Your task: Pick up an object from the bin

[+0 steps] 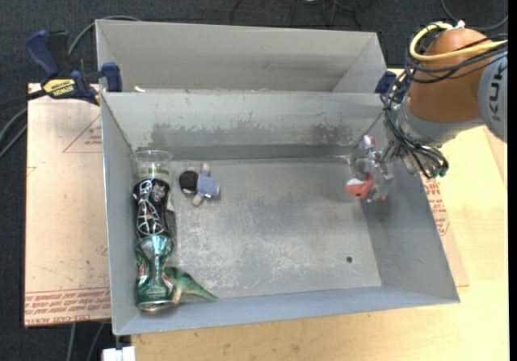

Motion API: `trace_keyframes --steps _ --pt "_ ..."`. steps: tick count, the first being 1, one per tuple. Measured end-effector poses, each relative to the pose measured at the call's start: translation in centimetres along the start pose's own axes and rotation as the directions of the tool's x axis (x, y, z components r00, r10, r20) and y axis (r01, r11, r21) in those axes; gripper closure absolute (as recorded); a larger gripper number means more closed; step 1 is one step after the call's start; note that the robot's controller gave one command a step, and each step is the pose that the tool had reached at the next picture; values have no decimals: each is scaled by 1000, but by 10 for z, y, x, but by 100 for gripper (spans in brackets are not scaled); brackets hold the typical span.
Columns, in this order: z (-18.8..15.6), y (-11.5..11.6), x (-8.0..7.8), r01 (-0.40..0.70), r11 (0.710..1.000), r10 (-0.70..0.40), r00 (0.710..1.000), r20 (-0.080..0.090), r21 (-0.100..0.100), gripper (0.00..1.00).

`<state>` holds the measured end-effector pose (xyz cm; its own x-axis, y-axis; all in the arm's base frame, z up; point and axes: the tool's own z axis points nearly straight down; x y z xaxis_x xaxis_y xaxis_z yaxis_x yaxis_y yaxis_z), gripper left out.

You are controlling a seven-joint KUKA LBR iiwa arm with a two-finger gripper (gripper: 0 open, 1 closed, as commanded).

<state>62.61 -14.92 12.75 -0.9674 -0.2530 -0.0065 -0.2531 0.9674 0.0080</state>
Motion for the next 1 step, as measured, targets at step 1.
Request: trace_keyframes --steps 1 --pt "-11 0 0 0 1000 0 1000 2 0 100"
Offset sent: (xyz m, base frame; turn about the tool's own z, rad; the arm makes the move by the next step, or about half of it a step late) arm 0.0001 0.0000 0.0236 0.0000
